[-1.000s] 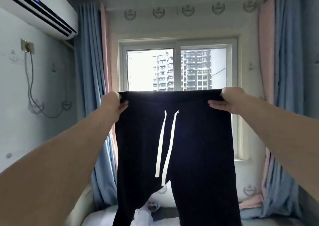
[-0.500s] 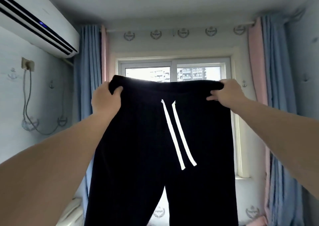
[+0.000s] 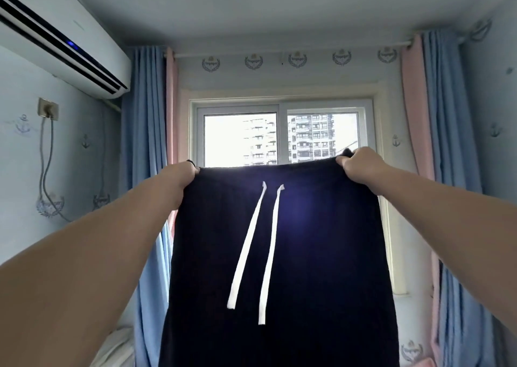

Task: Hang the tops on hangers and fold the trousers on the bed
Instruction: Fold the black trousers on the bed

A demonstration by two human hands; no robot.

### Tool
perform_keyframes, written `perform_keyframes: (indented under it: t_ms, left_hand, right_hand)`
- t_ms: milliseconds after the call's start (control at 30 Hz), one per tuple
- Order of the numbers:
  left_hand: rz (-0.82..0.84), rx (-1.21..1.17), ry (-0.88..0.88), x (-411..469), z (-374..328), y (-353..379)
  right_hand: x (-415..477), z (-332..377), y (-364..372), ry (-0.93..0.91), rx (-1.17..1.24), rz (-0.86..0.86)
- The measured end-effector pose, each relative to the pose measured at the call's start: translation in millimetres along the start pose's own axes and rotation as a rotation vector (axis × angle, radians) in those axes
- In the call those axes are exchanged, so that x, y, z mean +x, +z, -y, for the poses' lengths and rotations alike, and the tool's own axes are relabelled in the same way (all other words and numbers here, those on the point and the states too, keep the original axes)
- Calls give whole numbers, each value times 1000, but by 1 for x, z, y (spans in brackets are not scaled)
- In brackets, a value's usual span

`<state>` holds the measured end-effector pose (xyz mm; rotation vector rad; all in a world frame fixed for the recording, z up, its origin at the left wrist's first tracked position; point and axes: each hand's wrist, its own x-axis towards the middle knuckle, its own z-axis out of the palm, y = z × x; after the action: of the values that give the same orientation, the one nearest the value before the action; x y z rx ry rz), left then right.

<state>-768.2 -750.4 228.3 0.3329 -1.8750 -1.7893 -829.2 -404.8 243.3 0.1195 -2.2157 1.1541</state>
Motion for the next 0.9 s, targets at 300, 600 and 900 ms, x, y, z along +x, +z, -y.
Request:
perform_keyframes:
  t_ms: [300, 600, 900]
  left_hand:
    - [164, -153, 34, -25, -4, 47]
    - [437, -148, 248, -94, 2, 103]
    - [384, -146, 390, -82, 33, 106]
  right_hand:
    - [-33, 35, 20, 167, 419, 363]
    - [-49, 76, 25, 74, 355, 433]
    - [-61, 79, 16, -65, 315, 496]
